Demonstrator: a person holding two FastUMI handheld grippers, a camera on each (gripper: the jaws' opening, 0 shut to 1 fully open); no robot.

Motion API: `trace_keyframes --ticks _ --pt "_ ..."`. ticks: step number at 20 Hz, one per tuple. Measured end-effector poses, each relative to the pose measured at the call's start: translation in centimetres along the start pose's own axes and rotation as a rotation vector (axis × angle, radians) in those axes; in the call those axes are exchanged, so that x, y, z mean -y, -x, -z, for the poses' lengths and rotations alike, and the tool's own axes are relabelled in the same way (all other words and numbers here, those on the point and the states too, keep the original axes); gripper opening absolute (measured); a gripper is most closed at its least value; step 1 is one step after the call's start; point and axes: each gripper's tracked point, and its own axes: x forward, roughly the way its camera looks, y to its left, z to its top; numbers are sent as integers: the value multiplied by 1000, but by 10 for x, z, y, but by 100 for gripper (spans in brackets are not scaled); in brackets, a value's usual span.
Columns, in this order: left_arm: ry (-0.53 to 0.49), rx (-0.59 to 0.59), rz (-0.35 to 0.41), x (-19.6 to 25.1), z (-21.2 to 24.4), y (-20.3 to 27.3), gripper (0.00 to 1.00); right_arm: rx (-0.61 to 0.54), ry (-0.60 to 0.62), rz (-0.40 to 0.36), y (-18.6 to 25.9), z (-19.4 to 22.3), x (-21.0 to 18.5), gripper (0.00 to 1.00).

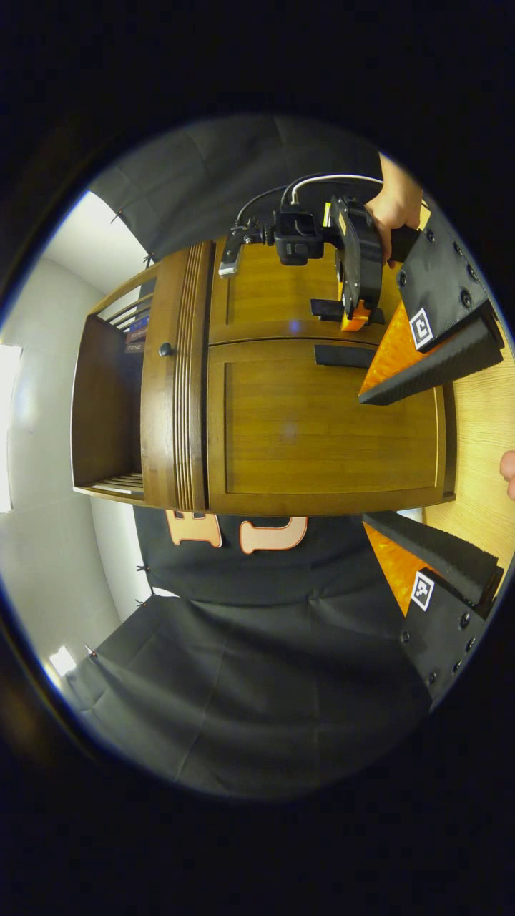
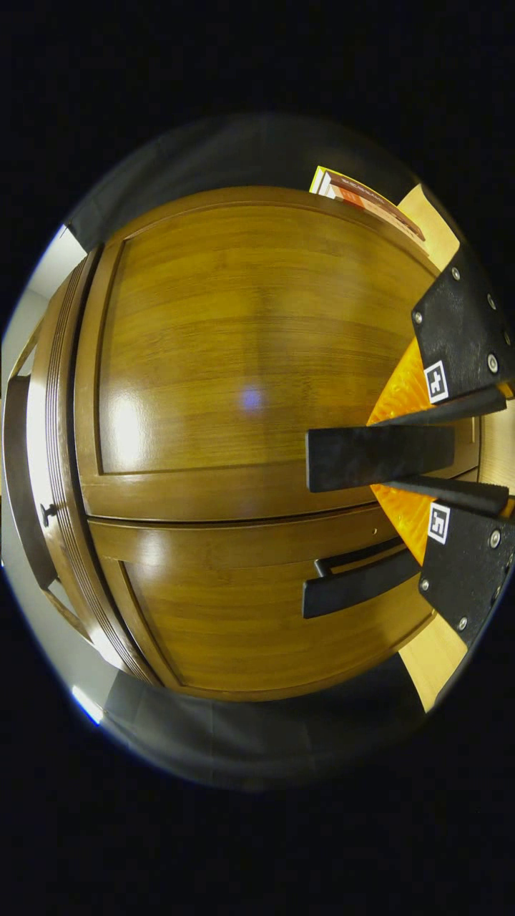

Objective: Open the right door of the double-door shoe cabinet with the right hand, and open the left door with the left hand.

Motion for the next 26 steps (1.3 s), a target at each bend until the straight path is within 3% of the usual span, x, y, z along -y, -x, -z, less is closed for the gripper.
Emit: trace_keyframes --ticks 1,2,3,4,5,13,20,21,23,24,26 --pt "1 -1 -2 -1 0 -1 94 1 0 -2 2 0 0 33" --pt "3 -3 -3 -1 1 0 94 -8 -9 -7 4 2 0 36" --pt "4 -3 -3 -1 1 -1 94 -13 -12 -14 9 2 0 30" --pt "5 -3 -3 -1 1 -1 94 -20 -10 -20 13 3 0 34" --pt "5 -3 -3 -1 2 -1 94 -22 -2 -27 20 2 0 30" --pt "18 -17 53 14 7 2 94 -30 33 -65 102 3 19 30" --pt "38 -44 148 45 14 6 94 -37 59 -9 177 4 69 30" --pt "37 -43 158 49 14 7 94 -33 62 4 186 3 76 34" --pt "39 -39 179 57 14 11 94 -21 60 27 199 4 90 27" --pt "39 -36 188 60 13 13 94 -19 64 36 203 5 95 30" --pt "35 -31 201 66 11 14 94 -19 67 60 209 5 106 24"
